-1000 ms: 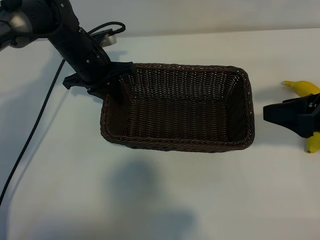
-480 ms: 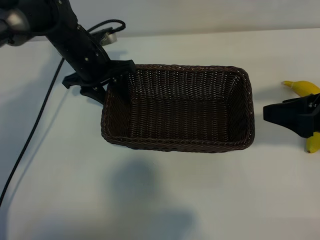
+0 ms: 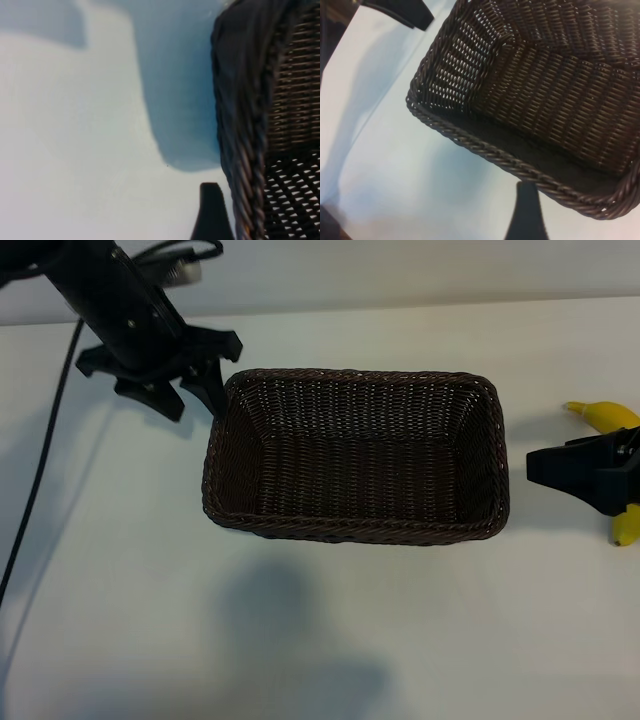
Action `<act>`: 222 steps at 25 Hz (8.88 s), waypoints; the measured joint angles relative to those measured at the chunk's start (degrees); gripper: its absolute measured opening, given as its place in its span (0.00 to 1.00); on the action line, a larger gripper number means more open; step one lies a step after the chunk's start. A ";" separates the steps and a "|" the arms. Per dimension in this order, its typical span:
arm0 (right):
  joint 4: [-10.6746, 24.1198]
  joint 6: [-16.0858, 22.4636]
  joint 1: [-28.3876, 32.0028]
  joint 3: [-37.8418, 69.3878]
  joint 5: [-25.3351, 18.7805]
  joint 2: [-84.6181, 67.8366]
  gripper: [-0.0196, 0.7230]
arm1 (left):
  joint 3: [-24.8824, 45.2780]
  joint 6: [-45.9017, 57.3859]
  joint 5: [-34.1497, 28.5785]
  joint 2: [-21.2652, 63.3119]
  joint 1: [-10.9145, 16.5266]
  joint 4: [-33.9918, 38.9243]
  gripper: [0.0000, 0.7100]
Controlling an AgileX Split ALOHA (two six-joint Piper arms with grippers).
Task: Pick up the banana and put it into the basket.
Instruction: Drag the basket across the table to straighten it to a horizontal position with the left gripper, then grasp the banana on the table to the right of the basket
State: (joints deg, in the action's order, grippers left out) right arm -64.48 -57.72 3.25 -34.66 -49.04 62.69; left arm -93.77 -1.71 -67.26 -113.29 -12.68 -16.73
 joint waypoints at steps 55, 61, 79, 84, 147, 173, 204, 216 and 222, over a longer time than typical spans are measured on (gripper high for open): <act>1.55 0.04 0.00 0.00 -1.55 0.00 0.78 | 34.71 4.44 0.20 49.89 6.02 17.39 0.76; 1.55 0.04 0.00 0.00 -1.55 0.00 0.78 | 49.14 4.51 2.81 65.24 5.93 18.35 0.76; 1.65 0.04 0.00 0.00 -1.55 0.00 0.78 | 65.03 4.15 6.96 95.60 5.93 18.41 0.76; 1.81 0.06 0.00 0.00 -1.55 0.00 0.78 | 65.03 4.12 7.07 95.60 5.93 18.41 0.76; 35.81 38.54 0.00 -28.35 -7.23 17.85 0.78 | 65.21 4.04 7.20 113.71 10.93 18.41 0.76; 63.08 54.14 0.00 -33.81 -3.03 39.02 0.78 | 65.21 4.04 7.20 113.71 10.93 18.41 0.76; 62.74 53.43 0.00 -34.37 4.69 50.76 0.84 | 65.21 3.98 7.25 113.71 10.93 18.41 0.76; 62.88 53.43 0.00 -34.37 5.12 50.87 0.83 | 65.21 4.03 7.25 113.71 10.93 18.41 0.76; 63.16 53.43 0.00 -34.37 5.49 51.85 0.82 | 65.21 4.03 7.25 113.71 10.93 18.41 0.76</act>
State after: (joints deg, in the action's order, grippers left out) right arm -1.31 -4.29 3.25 -69.03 -43.55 114.53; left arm -28.56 2.32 -60.00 0.42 -1.75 1.68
